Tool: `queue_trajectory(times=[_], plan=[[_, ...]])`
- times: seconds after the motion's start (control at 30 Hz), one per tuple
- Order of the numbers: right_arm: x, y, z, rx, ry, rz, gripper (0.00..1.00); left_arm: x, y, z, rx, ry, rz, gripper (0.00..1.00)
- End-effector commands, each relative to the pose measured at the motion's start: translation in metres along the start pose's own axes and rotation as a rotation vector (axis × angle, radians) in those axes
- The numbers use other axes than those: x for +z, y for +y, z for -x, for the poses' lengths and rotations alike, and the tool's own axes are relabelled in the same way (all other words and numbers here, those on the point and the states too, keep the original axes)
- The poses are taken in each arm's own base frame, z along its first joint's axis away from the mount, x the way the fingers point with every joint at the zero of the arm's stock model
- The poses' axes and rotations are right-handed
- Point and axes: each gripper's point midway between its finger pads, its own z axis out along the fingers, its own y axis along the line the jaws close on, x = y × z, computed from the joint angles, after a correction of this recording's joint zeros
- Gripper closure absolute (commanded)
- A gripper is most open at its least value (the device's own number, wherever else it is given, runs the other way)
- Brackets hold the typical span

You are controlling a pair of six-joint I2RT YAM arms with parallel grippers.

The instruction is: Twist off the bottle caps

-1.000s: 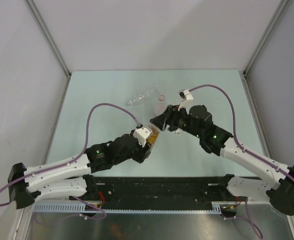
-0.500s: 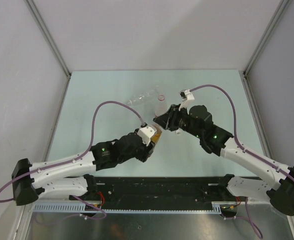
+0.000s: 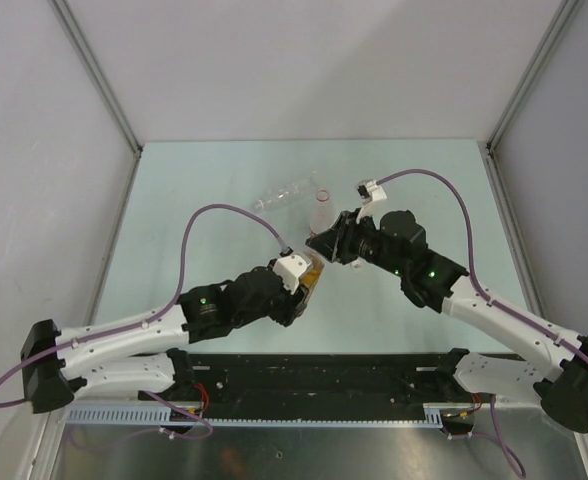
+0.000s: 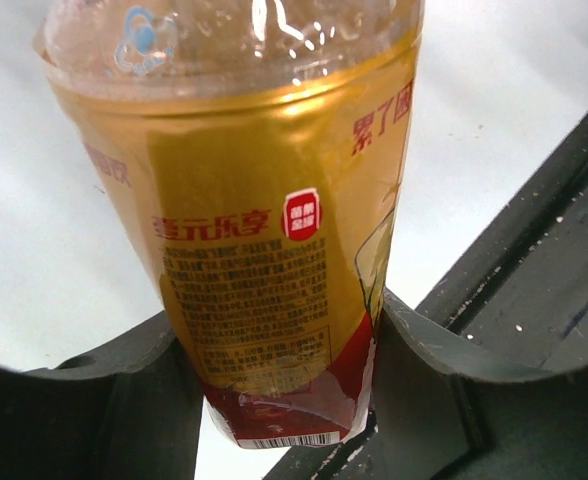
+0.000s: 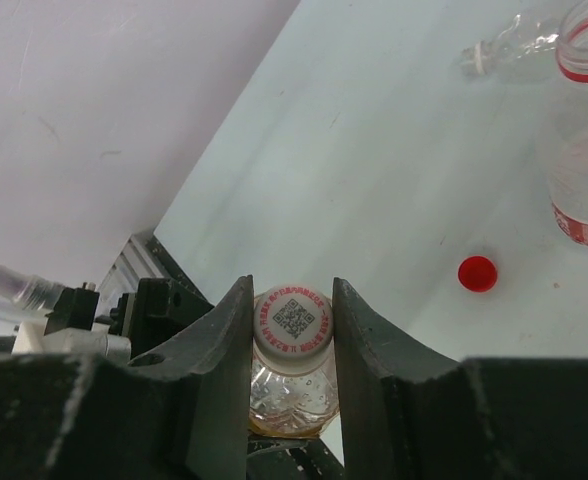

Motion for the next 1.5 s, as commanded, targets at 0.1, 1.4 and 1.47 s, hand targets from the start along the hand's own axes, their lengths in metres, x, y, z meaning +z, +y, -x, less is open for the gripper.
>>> queue_trajectory(times=[0.1, 1.4, 1.47], plan=[[-0.017, 0.043, 0.01, -0.128, 0.002, 0.206, 1.0, -0.013, -0.028, 0.027, -0.031, -0.15, -0.197, 0.83], [-0.092, 0.101, 0.0, -0.423, 0.08, 0.756, 0.71, -0.096, -0.125, 0.04, 0.182, -0.458, -0.979, 0.79], [-0.095, 0.105, 0.004, -0.414, 0.066, 0.767, 0.53, -0.085, -0.12, 0.036, 0.16, -0.43, -0.932, 0.79]])
